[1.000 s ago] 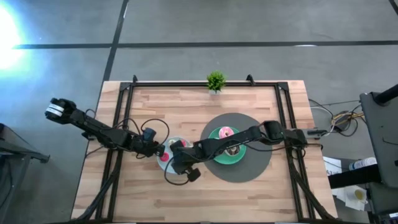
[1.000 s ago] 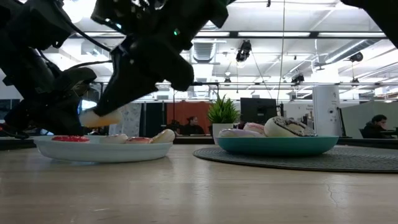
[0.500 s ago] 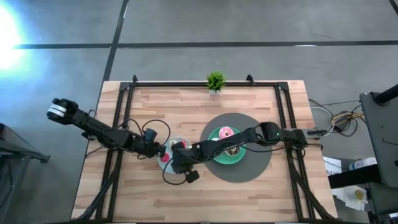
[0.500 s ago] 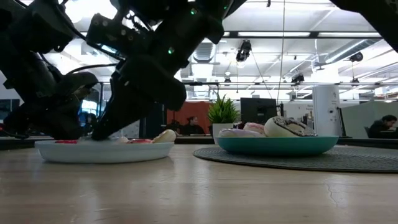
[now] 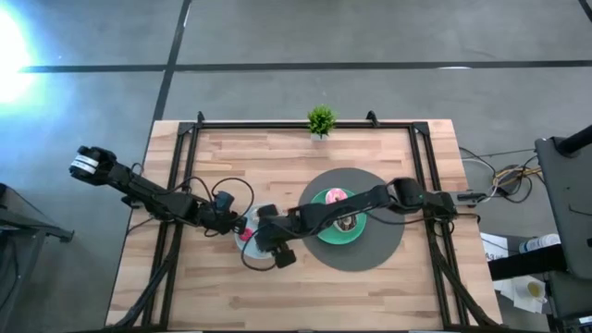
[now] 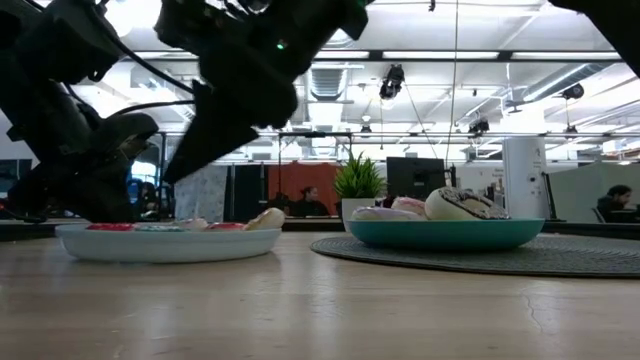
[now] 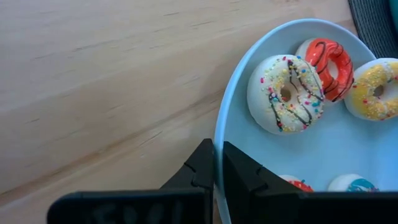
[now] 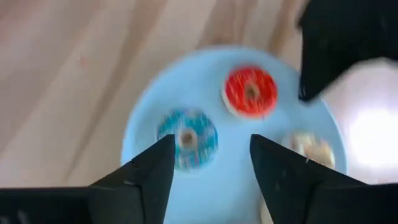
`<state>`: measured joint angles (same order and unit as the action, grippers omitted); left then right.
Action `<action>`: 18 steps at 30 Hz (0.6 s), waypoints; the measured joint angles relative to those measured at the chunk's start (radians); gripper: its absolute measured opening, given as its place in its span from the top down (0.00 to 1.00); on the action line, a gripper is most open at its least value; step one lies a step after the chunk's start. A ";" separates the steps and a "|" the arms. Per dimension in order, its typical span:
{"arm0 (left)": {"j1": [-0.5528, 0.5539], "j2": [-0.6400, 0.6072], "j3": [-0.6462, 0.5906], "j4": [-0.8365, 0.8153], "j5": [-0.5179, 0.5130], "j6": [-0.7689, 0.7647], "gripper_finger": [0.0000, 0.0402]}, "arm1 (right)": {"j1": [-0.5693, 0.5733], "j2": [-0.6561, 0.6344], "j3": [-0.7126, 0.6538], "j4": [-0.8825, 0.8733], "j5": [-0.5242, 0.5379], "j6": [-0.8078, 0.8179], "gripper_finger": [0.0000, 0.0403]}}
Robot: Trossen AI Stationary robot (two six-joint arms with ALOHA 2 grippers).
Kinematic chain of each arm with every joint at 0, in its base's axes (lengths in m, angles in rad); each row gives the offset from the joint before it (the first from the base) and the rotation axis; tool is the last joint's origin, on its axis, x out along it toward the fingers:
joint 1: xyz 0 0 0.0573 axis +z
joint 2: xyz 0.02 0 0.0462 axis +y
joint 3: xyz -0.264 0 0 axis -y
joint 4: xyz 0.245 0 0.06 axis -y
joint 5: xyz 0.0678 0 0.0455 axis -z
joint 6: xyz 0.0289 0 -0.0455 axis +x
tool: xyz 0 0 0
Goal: Pick & Place donuts
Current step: Adjust the small yellow donut on the light blue plate to align the position
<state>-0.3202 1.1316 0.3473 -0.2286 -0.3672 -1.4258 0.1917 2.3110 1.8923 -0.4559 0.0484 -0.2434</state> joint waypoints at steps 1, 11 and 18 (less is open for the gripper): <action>0.000 0.000 0.000 -0.003 0.000 0.000 1.00 | -0.002 -0.005 0.000 -0.027 0.015 0.009 0.50; 0.000 0.000 -0.001 -0.015 0.000 0.004 1.00 | -0.051 -0.044 -0.006 -0.269 0.034 0.076 0.48; 0.000 0.000 -0.001 -0.015 0.000 0.010 1.00 | -0.031 -0.027 -0.021 -0.270 0.035 0.022 0.47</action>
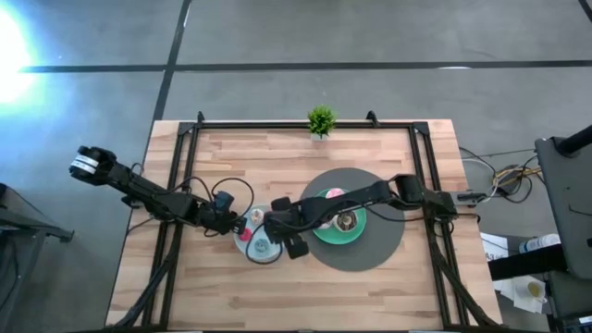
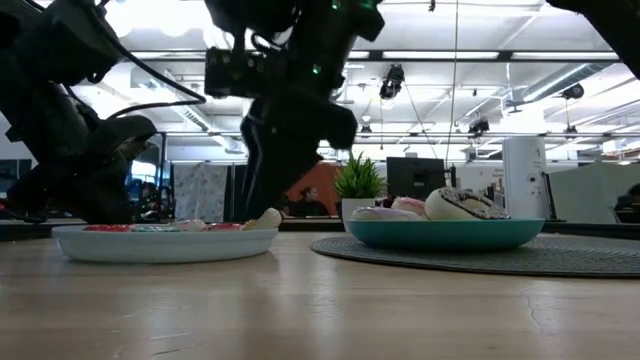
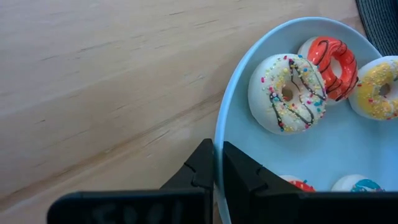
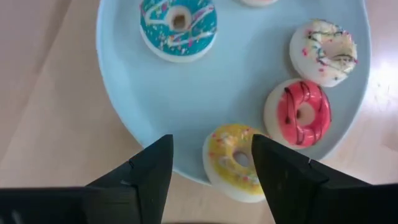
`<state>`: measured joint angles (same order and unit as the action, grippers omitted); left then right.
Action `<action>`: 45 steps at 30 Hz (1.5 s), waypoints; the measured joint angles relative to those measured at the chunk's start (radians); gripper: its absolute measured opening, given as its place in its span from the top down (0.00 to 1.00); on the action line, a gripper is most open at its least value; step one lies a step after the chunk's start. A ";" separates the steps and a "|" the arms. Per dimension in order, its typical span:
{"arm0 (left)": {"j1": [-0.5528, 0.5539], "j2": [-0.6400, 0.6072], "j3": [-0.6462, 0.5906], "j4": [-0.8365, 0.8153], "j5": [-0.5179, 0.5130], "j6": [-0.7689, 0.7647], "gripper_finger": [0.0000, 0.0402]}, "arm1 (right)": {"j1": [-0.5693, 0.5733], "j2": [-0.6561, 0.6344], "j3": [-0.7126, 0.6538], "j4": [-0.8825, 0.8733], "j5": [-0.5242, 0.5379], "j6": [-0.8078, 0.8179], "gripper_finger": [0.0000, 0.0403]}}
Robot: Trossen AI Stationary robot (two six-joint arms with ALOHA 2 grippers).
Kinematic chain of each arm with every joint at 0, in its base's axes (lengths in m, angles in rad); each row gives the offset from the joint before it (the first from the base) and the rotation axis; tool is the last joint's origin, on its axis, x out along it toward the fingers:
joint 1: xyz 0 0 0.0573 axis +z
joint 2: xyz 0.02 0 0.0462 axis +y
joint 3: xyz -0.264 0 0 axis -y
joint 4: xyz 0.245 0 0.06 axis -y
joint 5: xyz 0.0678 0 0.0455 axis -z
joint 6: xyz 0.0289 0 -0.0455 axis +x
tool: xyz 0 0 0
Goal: Pick & Place donuts
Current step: Adjust the small yellow donut on the light blue plate to align the position
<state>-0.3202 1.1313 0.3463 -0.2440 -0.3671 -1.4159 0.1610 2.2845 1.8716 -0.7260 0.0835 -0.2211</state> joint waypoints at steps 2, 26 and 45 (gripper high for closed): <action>0.000 0.000 0.000 0.000 0.000 0.001 1.00 | 0.008 0.004 -0.010 0.004 0.030 -0.005 0.47; 0.000 0.000 0.000 0.001 0.003 0.000 1.00 | 0.014 0.024 -0.033 0.035 0.153 -0.041 0.90; 0.000 0.000 -0.001 0.000 0.003 -0.002 1.00 | 0.009 -0.009 -0.034 0.160 -0.033 0.091 0.97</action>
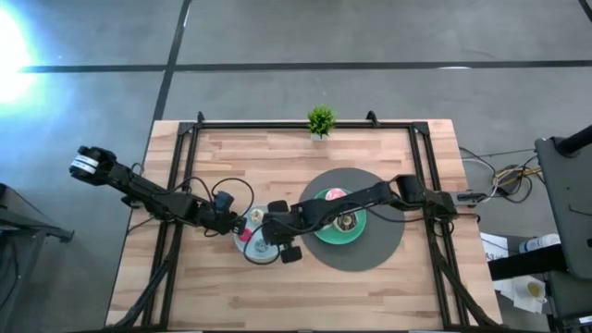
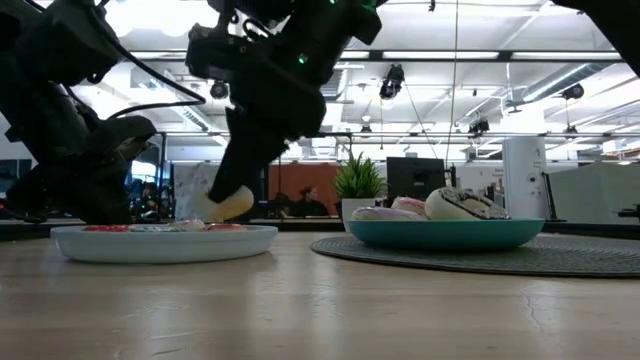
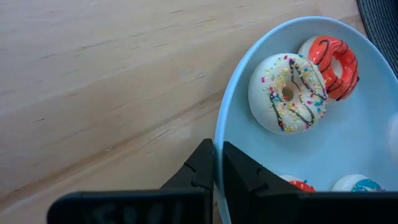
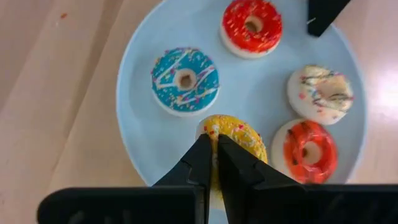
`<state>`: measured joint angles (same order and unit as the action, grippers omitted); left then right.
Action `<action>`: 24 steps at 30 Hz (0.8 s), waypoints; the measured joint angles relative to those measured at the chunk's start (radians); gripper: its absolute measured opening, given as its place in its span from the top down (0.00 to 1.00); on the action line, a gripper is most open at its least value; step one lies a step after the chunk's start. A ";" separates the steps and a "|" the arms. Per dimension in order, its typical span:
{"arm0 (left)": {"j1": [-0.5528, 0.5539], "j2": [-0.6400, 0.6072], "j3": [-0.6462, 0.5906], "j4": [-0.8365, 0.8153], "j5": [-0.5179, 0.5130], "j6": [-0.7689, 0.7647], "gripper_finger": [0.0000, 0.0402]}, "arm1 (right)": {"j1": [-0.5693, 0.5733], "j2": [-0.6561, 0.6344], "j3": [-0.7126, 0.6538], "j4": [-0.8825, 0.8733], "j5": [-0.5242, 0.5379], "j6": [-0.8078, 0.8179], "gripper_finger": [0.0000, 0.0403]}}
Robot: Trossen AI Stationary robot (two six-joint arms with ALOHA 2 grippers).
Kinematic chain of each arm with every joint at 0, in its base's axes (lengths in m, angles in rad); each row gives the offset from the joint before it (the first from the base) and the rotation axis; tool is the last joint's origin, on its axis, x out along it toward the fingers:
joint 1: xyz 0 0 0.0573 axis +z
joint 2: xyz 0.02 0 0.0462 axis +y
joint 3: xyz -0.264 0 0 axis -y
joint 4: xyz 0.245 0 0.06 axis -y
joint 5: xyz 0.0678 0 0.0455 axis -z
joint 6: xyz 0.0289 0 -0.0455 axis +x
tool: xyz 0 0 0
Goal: Pick & Place donuts
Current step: Adjust the small yellow donut on the light blue plate to align the position, then adjust the the light blue plate on the table to align the position
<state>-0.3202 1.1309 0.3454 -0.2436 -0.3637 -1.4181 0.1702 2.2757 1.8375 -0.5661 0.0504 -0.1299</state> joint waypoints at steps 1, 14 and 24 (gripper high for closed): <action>0.000 0.000 0.000 0.000 0.000 0.000 1.00 | 0.000 0.000 -0.005 0.002 -0.003 0.000 0.97; 0.000 0.000 0.000 0.003 0.000 -0.014 1.00 | 0.000 0.000 -0.062 0.106 -0.026 0.053 0.90; 0.000 0.000 0.001 0.005 0.000 -0.013 1.00 | 0.000 -0.002 -0.064 0.102 -0.024 0.065 0.64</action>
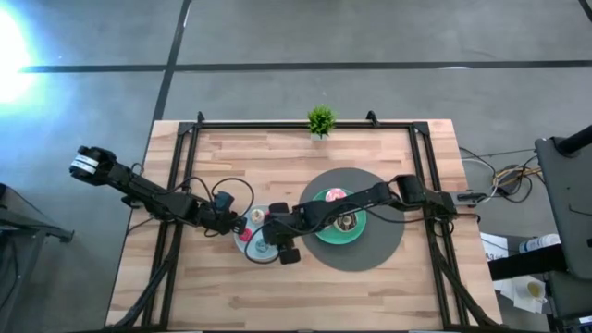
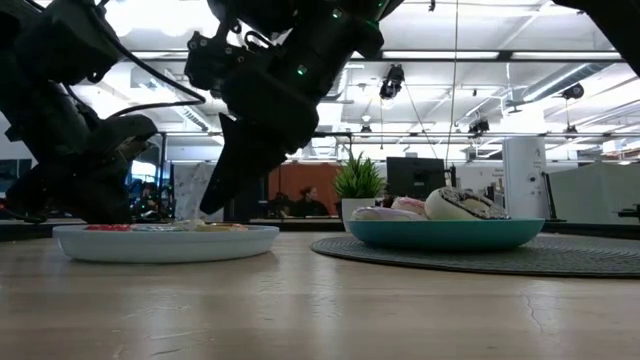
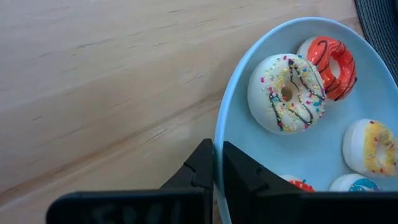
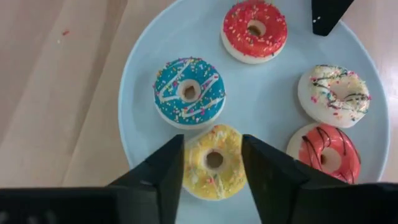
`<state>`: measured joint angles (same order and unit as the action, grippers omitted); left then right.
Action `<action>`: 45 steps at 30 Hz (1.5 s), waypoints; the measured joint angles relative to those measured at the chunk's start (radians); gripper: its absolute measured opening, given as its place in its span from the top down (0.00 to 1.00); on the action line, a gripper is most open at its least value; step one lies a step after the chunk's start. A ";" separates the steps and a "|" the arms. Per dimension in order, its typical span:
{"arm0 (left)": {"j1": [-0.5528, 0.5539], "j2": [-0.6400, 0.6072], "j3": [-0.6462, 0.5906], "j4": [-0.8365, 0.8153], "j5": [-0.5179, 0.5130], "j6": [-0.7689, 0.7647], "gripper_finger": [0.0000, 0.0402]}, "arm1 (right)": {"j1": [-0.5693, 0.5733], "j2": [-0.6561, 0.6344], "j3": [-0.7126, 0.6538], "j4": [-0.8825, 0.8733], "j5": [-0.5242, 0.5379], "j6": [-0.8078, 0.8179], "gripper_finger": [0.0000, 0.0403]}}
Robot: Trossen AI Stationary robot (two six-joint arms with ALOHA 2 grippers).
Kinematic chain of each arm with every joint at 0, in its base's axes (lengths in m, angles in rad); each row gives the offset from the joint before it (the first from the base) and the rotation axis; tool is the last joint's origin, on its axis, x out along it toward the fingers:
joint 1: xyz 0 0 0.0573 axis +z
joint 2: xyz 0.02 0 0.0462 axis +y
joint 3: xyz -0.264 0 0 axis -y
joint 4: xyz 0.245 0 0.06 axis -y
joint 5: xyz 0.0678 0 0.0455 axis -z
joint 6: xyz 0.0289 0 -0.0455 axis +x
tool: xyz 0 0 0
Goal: Pick & Place donuts
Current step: Adjust the the light blue plate on the table to align the position
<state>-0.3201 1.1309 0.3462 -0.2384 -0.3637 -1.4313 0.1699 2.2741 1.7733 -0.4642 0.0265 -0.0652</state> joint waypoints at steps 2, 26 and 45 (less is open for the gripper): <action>0.000 0.000 0.004 -0.001 0.000 0.007 0.98 | 0.000 -0.004 0.000 0.000 0.001 0.003 0.59; -0.041 -0.249 0.250 -0.363 -0.078 0.226 0.57 | -0.086 -0.427 -0.323 -0.033 0.089 0.098 0.44; -0.032 -0.447 0.192 0.307 0.021 0.893 0.57 | 0.014 -1.385 -0.864 0.073 0.186 0.563 0.44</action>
<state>-0.3519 0.6841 0.5386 0.0681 -0.3427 -0.5381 0.1838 0.8887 0.9092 -0.3915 0.2128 0.4980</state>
